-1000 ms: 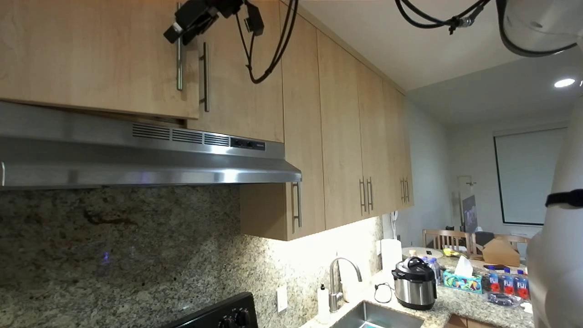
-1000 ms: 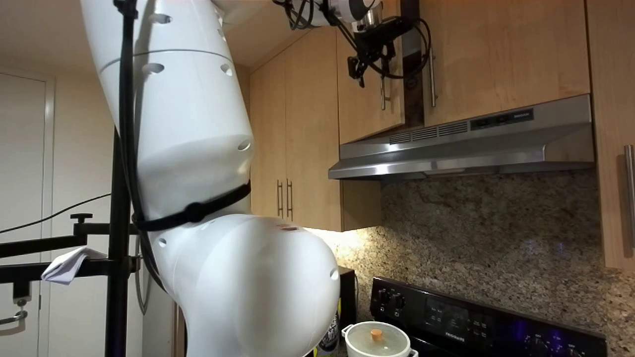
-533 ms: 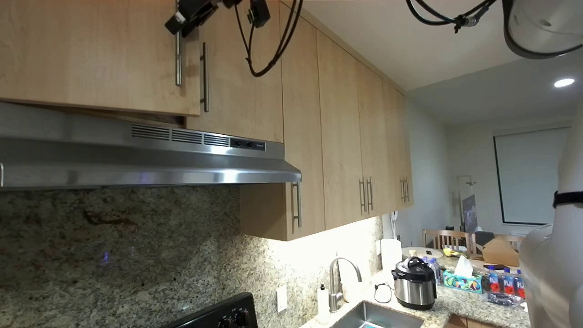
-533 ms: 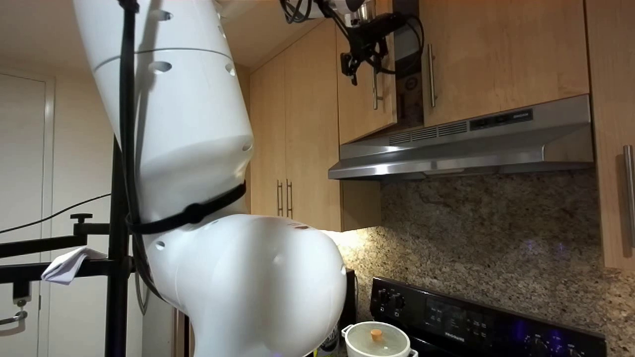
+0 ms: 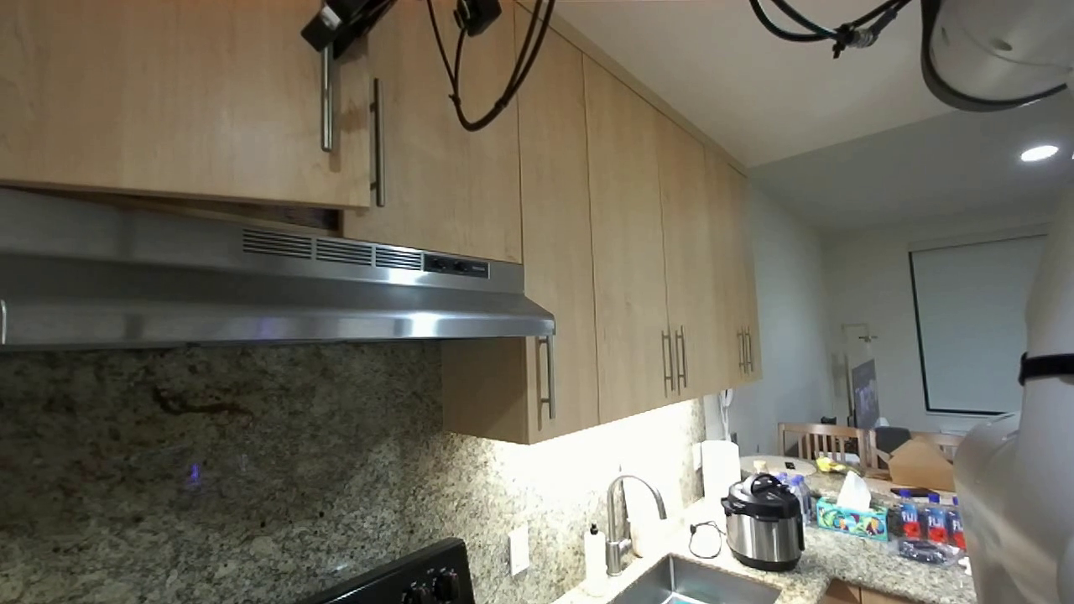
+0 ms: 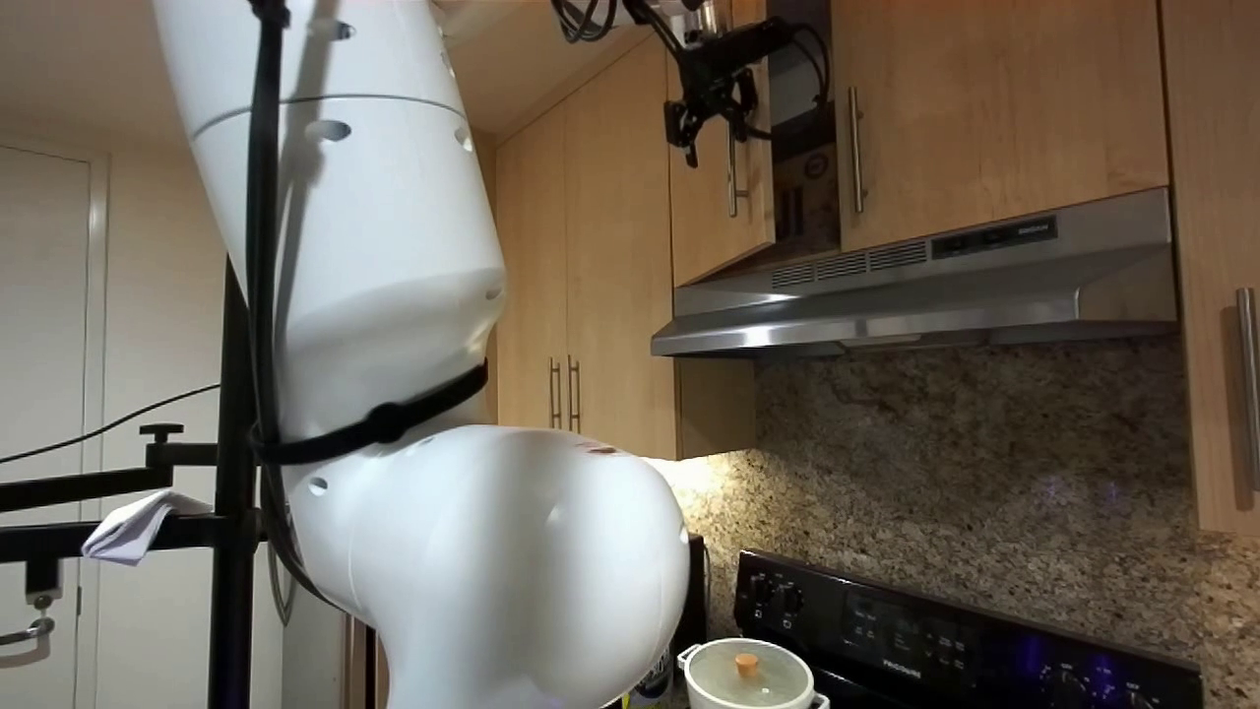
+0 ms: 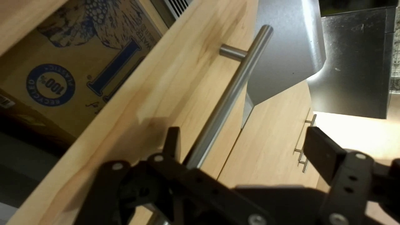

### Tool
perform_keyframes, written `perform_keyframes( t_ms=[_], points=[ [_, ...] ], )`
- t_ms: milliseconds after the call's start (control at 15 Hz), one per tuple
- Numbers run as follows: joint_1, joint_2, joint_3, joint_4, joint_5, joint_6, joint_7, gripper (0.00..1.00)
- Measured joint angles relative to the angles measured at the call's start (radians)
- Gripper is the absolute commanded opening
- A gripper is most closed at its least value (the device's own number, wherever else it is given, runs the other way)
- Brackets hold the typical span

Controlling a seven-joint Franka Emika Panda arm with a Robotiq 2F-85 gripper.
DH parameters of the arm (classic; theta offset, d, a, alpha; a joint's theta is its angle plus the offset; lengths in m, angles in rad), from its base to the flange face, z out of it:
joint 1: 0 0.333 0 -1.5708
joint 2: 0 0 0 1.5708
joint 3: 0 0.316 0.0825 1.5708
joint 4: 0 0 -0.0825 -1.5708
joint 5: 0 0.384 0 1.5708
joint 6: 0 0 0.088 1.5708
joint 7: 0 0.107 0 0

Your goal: Open the top left drawer.

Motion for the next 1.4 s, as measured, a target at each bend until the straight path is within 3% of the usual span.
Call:
perform_keyframes(
  t_ms=[200, 733, 1400],
  points=[
    [-0.001, 0.014, 0.028, 0.018, -0.083, 0.003, 0.092, 1.00],
    [-0.012, 0.051, 0.137, 0.061, -0.394, -0.010, 0.497, 1.00],
    [0.006, 0.042, 0.149, 0.074, -0.407, -0.048, 0.521, 1.00]
  ],
)
